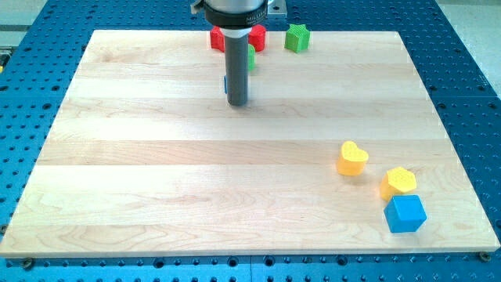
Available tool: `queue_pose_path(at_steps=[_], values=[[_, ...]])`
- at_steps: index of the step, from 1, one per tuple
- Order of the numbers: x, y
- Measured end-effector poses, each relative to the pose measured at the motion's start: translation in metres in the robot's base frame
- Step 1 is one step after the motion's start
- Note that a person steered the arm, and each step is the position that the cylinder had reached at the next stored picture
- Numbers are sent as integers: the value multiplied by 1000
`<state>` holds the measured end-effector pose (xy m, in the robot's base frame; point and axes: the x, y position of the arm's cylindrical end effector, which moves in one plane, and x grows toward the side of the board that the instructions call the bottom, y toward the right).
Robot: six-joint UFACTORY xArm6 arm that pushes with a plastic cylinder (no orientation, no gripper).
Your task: Move the heart to the center
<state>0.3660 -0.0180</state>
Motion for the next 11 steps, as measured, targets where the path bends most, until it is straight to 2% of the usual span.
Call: queue_pose_path(at_steps=[1, 2, 3, 4, 5, 6, 7, 8, 9, 11], values=[[-4, -1], [30, 20], [53, 144], [105, 226], [146, 199], [143, 131], [122, 58], [154, 98], [137, 39], [145, 11]])
